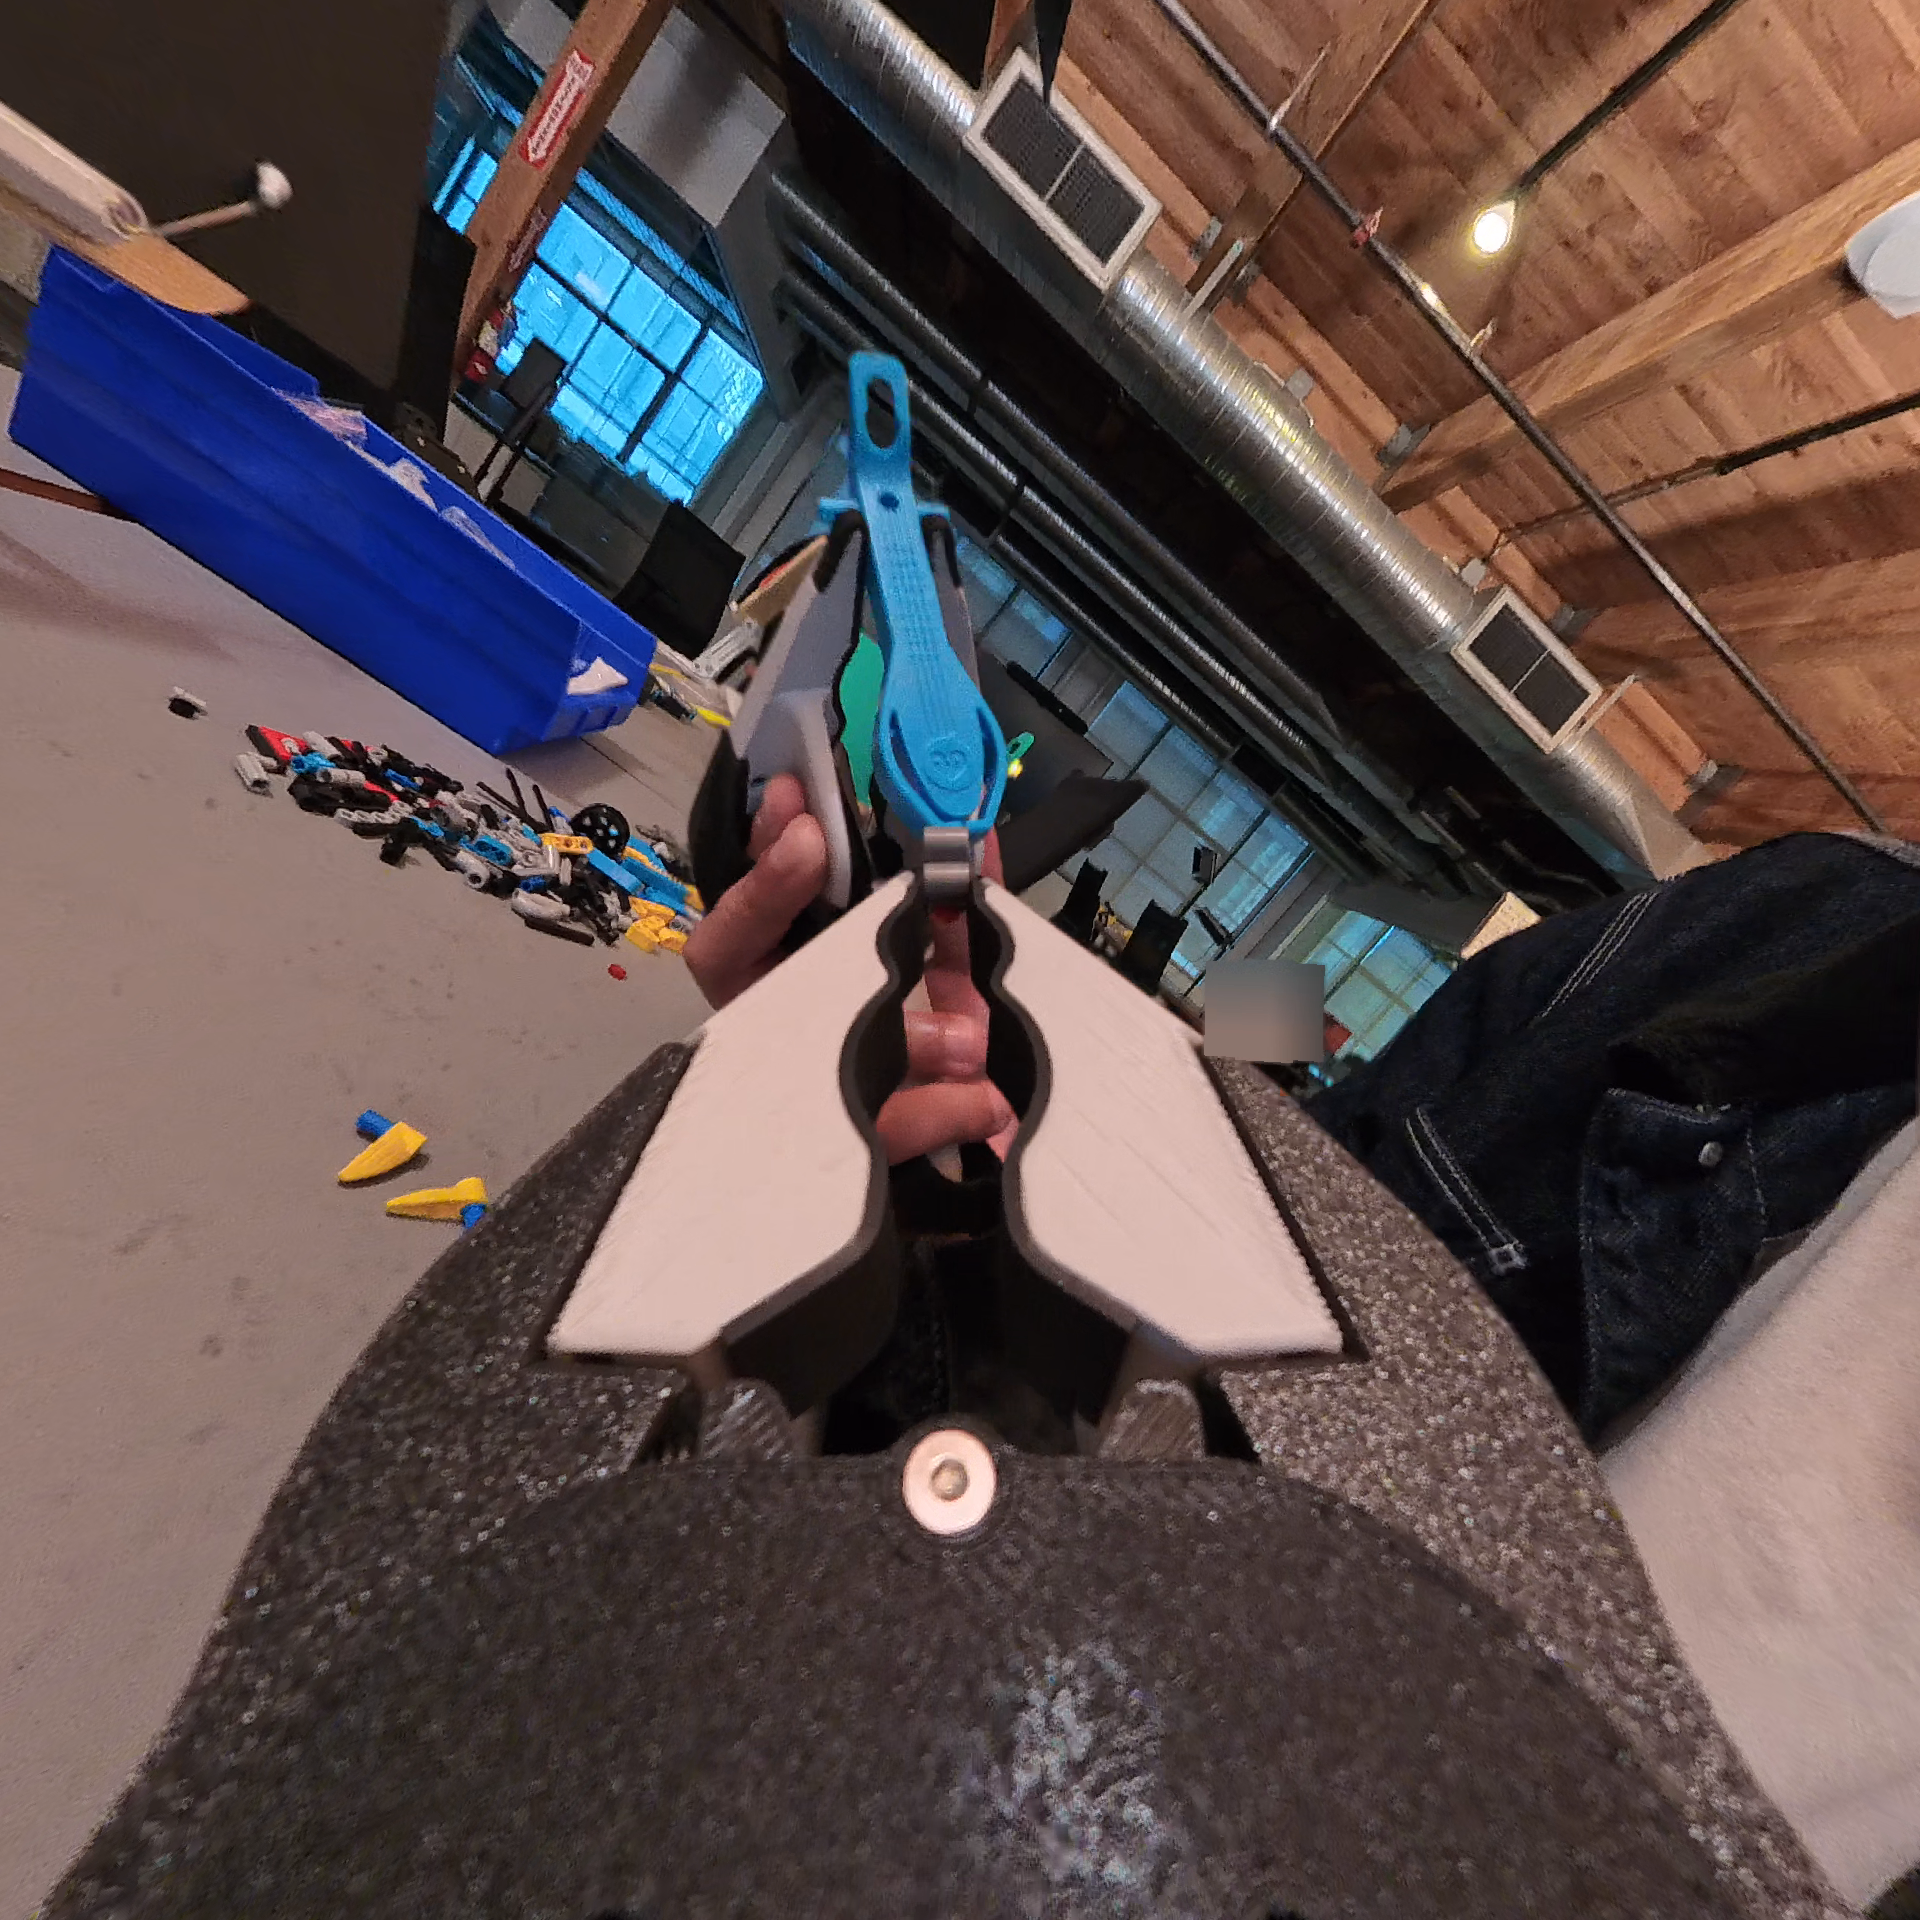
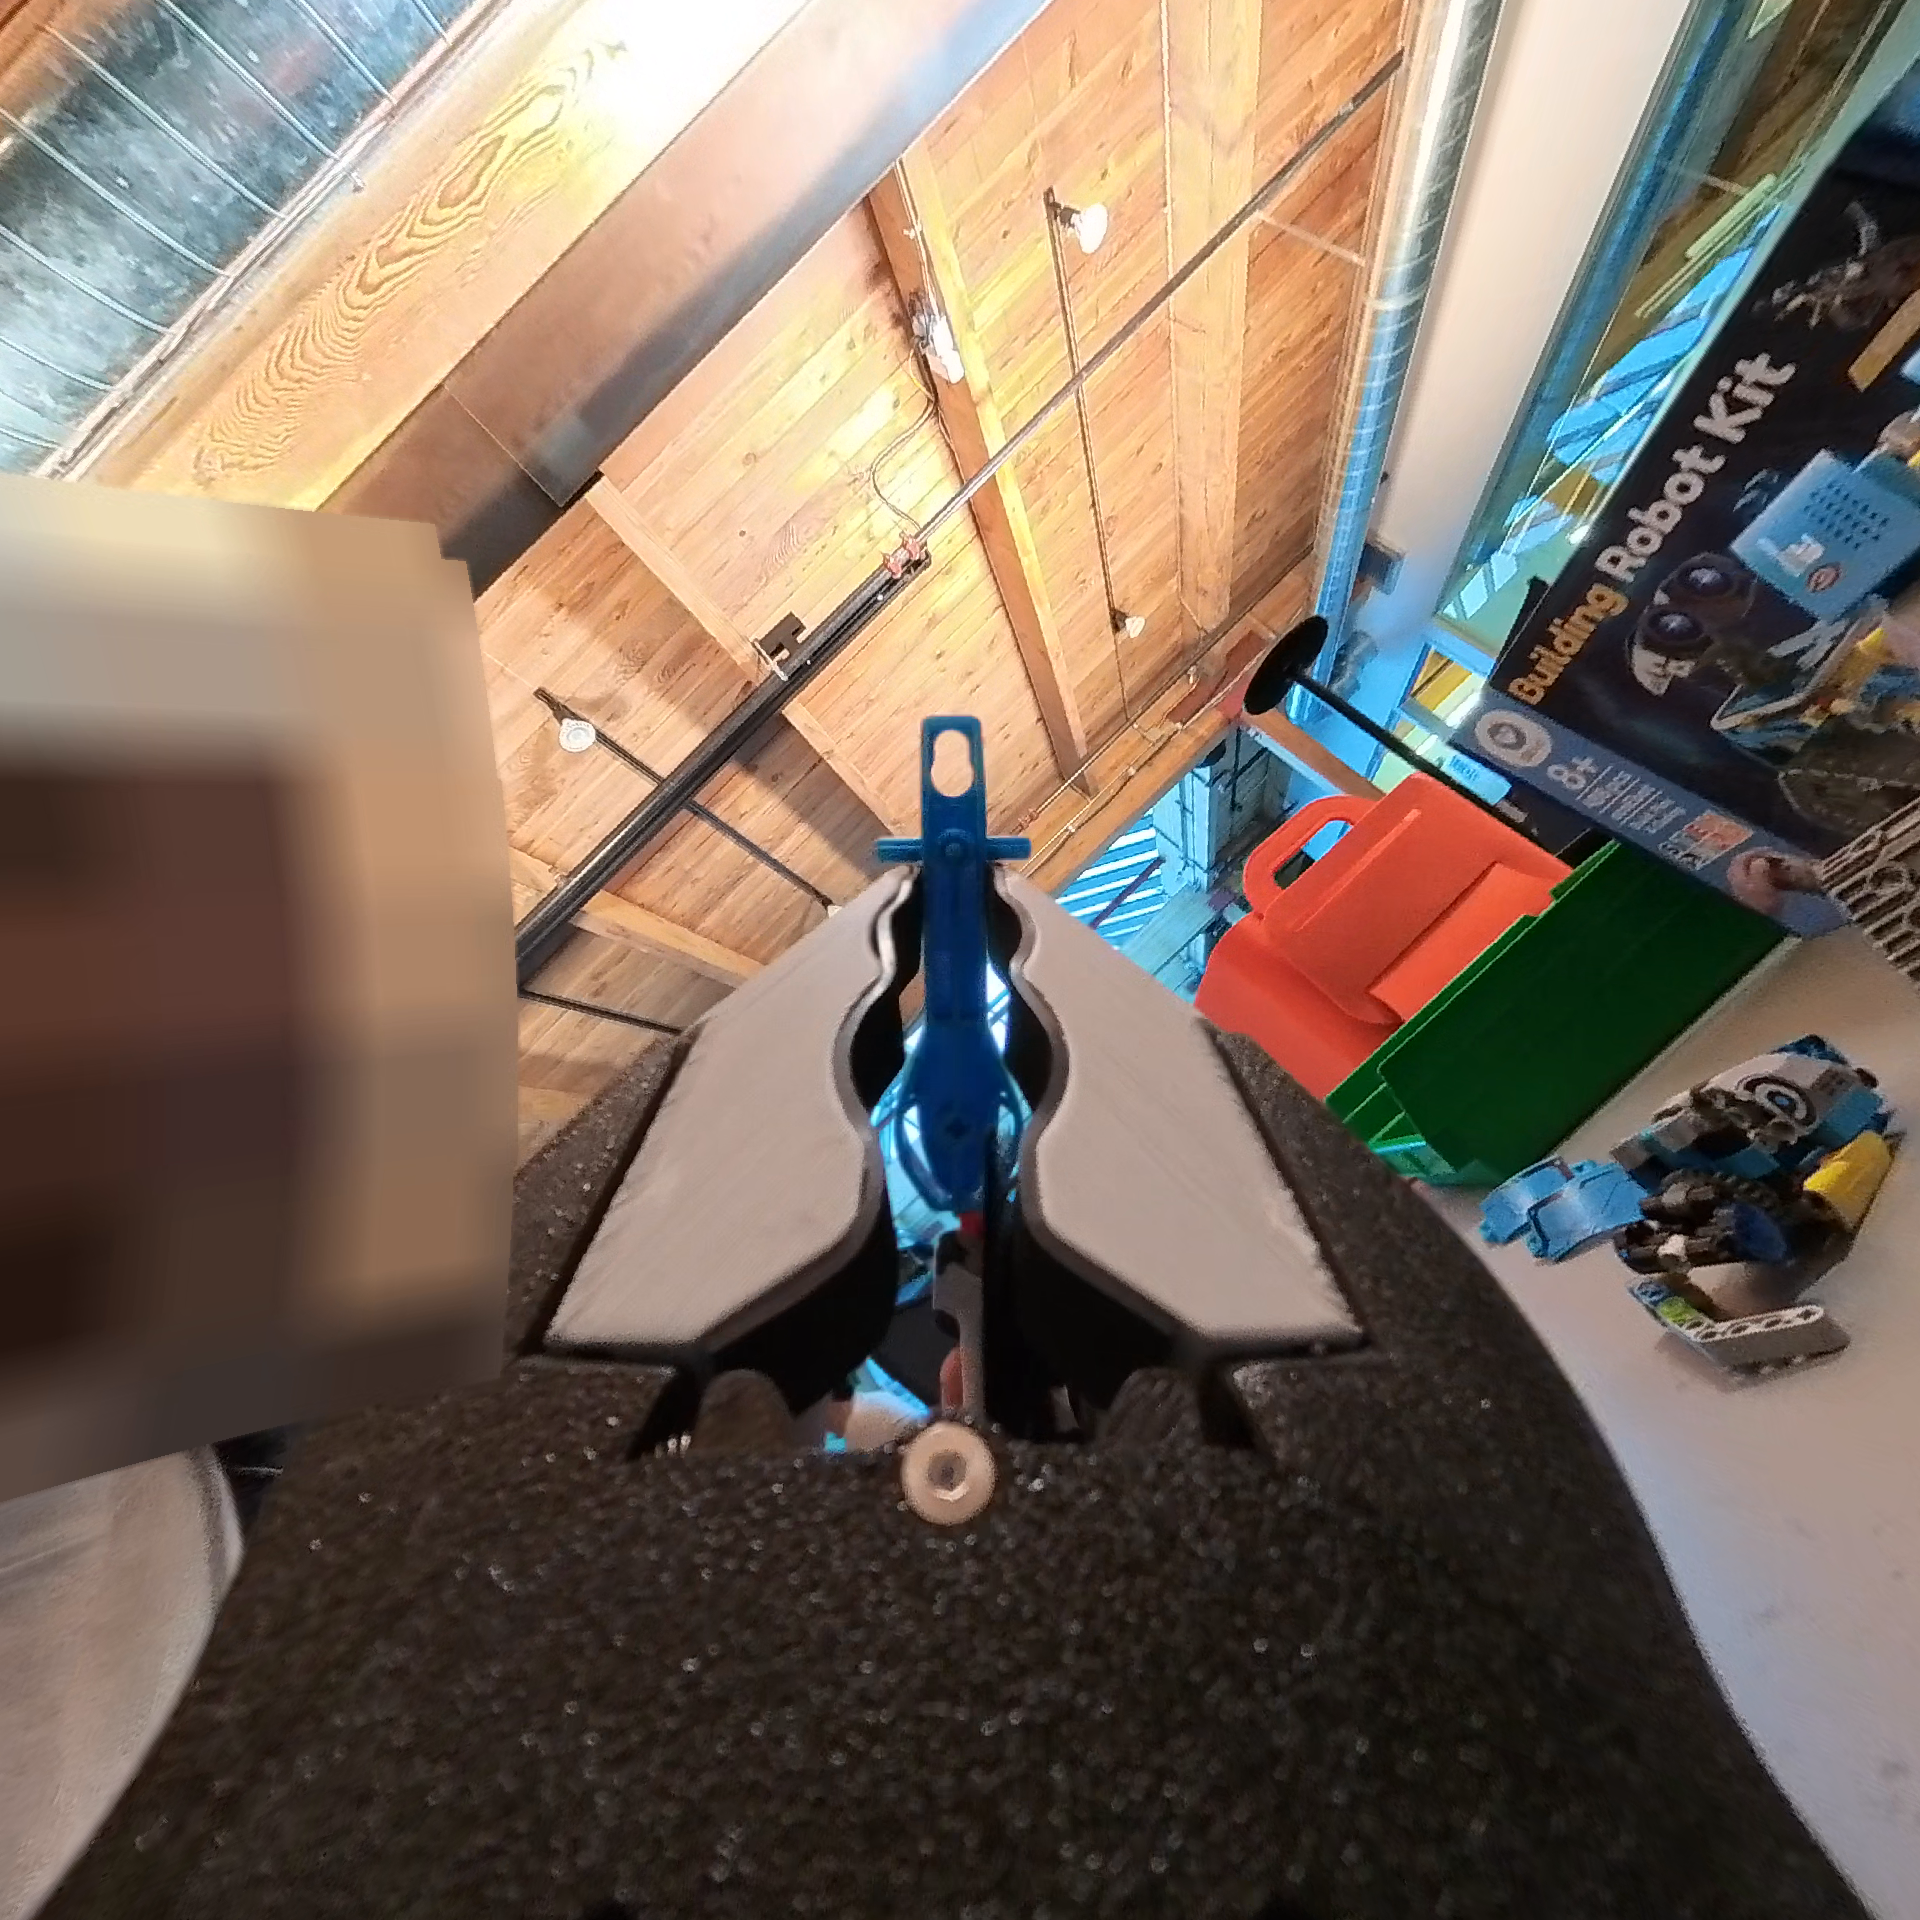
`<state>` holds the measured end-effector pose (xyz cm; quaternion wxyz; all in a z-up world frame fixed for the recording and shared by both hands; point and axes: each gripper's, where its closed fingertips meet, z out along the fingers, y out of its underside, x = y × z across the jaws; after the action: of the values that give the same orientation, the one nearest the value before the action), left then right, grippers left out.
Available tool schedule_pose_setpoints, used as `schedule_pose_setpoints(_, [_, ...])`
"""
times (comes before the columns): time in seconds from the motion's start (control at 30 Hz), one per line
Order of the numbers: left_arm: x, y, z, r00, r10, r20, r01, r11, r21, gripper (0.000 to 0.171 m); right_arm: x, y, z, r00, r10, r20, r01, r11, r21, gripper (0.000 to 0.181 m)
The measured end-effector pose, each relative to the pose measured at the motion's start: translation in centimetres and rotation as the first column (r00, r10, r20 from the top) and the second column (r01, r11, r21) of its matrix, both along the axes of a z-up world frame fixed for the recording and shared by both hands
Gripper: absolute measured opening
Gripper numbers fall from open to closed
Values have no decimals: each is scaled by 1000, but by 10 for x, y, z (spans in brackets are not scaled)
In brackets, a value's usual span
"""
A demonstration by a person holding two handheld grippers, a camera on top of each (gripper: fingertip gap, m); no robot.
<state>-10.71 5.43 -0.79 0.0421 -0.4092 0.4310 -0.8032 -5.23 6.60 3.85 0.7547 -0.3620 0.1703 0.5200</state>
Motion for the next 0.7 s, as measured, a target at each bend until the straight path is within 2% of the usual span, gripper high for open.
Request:
schedule_pose_setpoints(0.2, [-2, 5, 2, 1000, -3, 4, 4, 999, -35, 6, -5, -3, 4, 992, -67, 108, 70, 997, -24, 11])
schedule_pose_setpoints(0.33, [-3, 15, 5, 1000, 21, 12, -21, 998, -57, 6, -14, -4, 1, 971, -52, 232, 74, 993, -88, 11])
schedule_pose_setpoints(0.5, [-6, 11, 4, 1000, 14, 26, -14, 1000, -1, 5, -36, 1, -5, 919, -15, 395, 80, 985, -150, 13])
schedule_pose_setpoints(0.7, [-8, 18, 8, 999, 32, 43, -32, 999, -2, 5, -47, 5, -11, 887, 45, 460, 49, 981, -190, 21])
